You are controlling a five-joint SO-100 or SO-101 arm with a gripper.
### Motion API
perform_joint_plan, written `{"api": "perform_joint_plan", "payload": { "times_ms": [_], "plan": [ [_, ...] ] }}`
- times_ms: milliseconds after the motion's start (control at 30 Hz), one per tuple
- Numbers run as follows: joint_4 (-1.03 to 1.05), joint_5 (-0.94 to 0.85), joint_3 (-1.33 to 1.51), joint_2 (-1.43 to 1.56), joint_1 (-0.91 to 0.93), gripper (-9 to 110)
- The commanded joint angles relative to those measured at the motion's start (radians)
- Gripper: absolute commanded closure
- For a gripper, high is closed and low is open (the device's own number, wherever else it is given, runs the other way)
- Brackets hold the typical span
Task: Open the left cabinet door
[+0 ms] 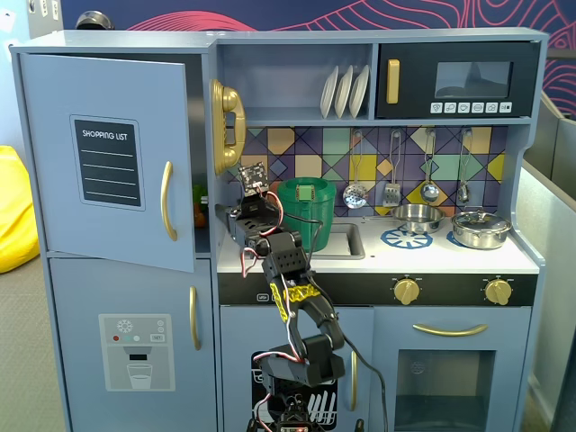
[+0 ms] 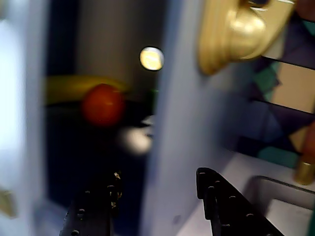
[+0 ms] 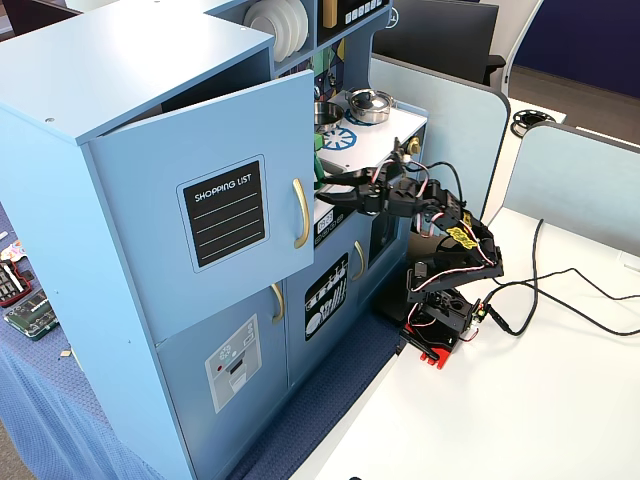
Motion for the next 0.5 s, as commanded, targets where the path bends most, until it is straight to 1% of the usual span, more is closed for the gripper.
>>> {"api": "perform_joint_plan", "payload": {
  "times_ms": [0,267,467],
  "plan": [
    [-0.106,-0.002,-0.061,-0.081,0.040,91],
    [-0.181,-0.107,-0.057,-0.120,-0.147,93],
    [-0.196,-0.176,-0.054,-0.118,-0.249,93]
  ]
}}
